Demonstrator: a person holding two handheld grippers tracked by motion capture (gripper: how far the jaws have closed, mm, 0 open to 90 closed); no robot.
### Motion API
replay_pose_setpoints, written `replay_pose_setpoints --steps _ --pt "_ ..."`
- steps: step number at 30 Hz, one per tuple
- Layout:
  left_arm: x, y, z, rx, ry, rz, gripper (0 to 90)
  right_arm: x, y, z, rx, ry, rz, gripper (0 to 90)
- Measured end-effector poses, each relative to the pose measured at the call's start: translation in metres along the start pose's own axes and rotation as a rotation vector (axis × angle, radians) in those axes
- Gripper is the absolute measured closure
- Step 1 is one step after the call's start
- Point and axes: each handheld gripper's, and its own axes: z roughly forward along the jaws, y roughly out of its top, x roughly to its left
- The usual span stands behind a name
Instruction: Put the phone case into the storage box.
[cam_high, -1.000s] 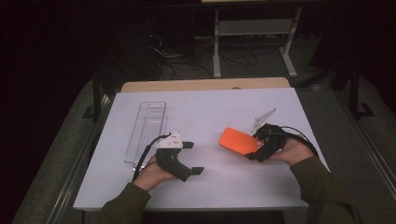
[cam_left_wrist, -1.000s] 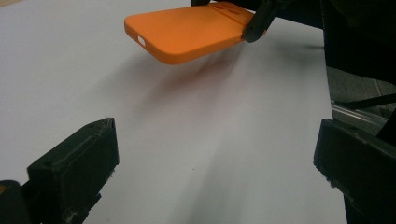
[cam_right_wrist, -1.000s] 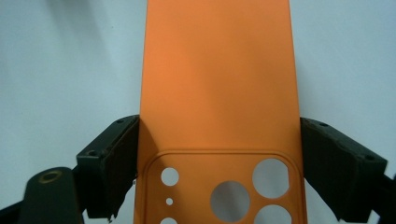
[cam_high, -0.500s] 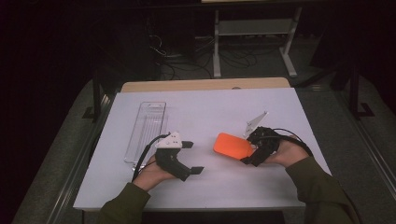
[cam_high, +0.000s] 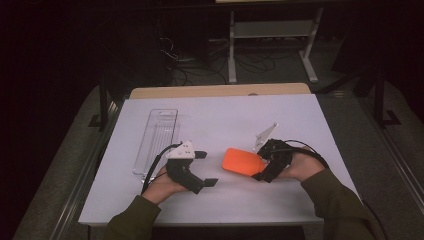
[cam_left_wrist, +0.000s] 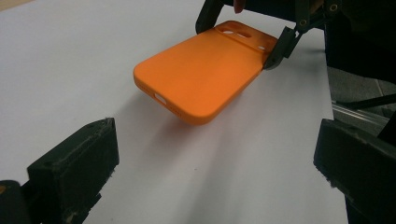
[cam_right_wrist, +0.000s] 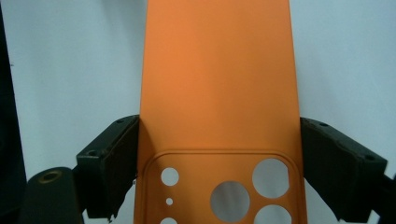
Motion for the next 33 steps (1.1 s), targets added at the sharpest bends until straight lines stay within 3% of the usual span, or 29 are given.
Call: replay_pose_setpoints --steps 9,13,21,29,33 --pt "0.0 0.0 0.0 0.0 0.003 -0.002 0.0 0.001 0.007 0.006 0.005 0.028 -0.031 15.1" --pt "-0.002 0.0 0.0 -0.009 0.001 -0.023 0.0 -0.003 0.009 0.007 0.004 0.036 -0.036 15.1" --pt "0.0 0.0 0.0 0.009 0.001 0.002 0.0 -0.007 0.017 0.013 -0.016 0.086 -0.089 15.1" --pt "0.002 0.004 0.0 0.014 -0.008 -0.008 0.0 -0.004 0.018 0.013 -0.016 0.084 -0.097 15.1" --pt "0.002 0.007 0.001 0.03 -0.024 0.009 0.0 -0.005 0.017 0.012 -0.02 0.081 -0.093 15.1"
